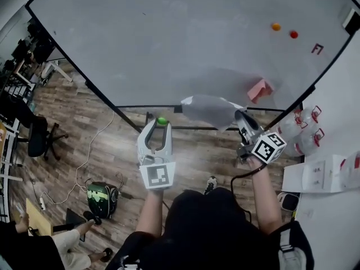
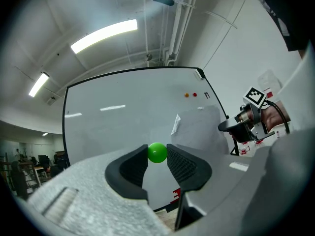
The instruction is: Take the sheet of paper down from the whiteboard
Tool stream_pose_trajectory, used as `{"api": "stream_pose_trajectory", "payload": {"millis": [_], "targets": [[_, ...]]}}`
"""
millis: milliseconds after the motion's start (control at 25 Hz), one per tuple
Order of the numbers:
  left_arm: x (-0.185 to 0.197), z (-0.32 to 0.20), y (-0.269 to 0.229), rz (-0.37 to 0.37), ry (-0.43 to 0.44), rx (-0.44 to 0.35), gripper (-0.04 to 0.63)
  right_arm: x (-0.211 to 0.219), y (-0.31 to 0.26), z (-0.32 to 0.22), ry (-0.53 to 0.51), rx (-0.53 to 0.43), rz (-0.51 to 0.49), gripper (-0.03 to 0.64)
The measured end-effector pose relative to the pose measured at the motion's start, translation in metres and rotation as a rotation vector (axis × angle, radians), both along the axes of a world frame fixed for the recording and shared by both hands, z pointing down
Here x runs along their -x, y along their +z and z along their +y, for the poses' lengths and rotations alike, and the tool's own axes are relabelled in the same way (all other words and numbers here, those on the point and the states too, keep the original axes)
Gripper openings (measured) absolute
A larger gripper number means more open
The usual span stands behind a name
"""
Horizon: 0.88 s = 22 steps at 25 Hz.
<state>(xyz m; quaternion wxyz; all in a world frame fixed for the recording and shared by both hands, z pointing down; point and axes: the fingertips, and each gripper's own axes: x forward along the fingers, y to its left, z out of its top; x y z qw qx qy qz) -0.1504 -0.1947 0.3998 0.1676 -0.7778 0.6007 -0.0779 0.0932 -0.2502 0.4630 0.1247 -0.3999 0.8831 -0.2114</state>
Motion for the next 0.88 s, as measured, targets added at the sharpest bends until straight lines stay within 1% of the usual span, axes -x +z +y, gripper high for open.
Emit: {"api": "stream_pose_trajectory", "payload": {"millis": [240,400,600,760,880], "targets": [[0.039,0.032,0.006,0.001,0.065,0.023,0.132,0.031,0.0,0.043,0.065,-0.012,0.006,0.003],[0.056,0.05,0.011,-0.005,0.102,0.025,0.132,0.045,0.006,0.072,0.093,-0.03,0.03,0.003],[0.066,0.071,0.013,0.0,0.124,0.026,0.132,0.057,0.005,0.105,0.099,-0.018,0.003,0.003],[0.066,0.084,0.011,-0.018,0.137,0.017,0.132,0.062,0.004,0.124,0.095,-0.044,0.021,0.003],[0.07,0.09,0.009,-0.012,0.129,0.0,0.132,0.066,0.005,0.133,0.087,-0.055,0.038,0.003]]}}
